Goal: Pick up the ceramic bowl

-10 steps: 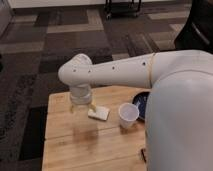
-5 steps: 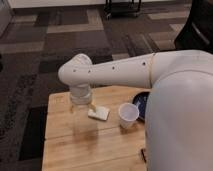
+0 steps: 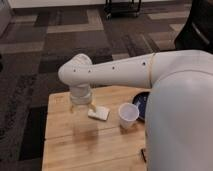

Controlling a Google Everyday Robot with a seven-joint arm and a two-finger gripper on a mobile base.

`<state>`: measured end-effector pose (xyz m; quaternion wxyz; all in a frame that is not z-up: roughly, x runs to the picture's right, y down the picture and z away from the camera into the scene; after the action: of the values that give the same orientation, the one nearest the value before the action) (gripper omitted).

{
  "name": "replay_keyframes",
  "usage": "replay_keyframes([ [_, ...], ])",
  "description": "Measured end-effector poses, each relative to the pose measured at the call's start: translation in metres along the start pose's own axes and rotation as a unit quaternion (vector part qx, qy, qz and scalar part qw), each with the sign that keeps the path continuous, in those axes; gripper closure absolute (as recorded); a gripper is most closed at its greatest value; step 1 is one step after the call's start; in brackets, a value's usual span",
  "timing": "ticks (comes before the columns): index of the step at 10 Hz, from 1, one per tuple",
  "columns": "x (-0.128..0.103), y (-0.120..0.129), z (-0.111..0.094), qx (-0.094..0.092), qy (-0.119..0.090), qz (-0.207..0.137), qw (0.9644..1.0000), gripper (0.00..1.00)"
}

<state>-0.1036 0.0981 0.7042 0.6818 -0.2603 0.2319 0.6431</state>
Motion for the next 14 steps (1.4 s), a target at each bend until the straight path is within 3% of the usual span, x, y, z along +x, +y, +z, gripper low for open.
replay_keyframes([
  [7, -0.004, -0.009, -0.003, 0.000, -0.004, 0.007, 1.0000, 0.35],
  [12, -0.023, -0.083, -0.017, 0.000, -0.021, 0.037, 0.9991, 0.35],
  [13, -0.025, -0.122, -0.018, 0.010, -0.020, 0.051, 0.9984, 0.35],
  [14, -0.026, -0.141, -0.019, 0.014, -0.020, 0.057, 0.9980, 0.35],
])
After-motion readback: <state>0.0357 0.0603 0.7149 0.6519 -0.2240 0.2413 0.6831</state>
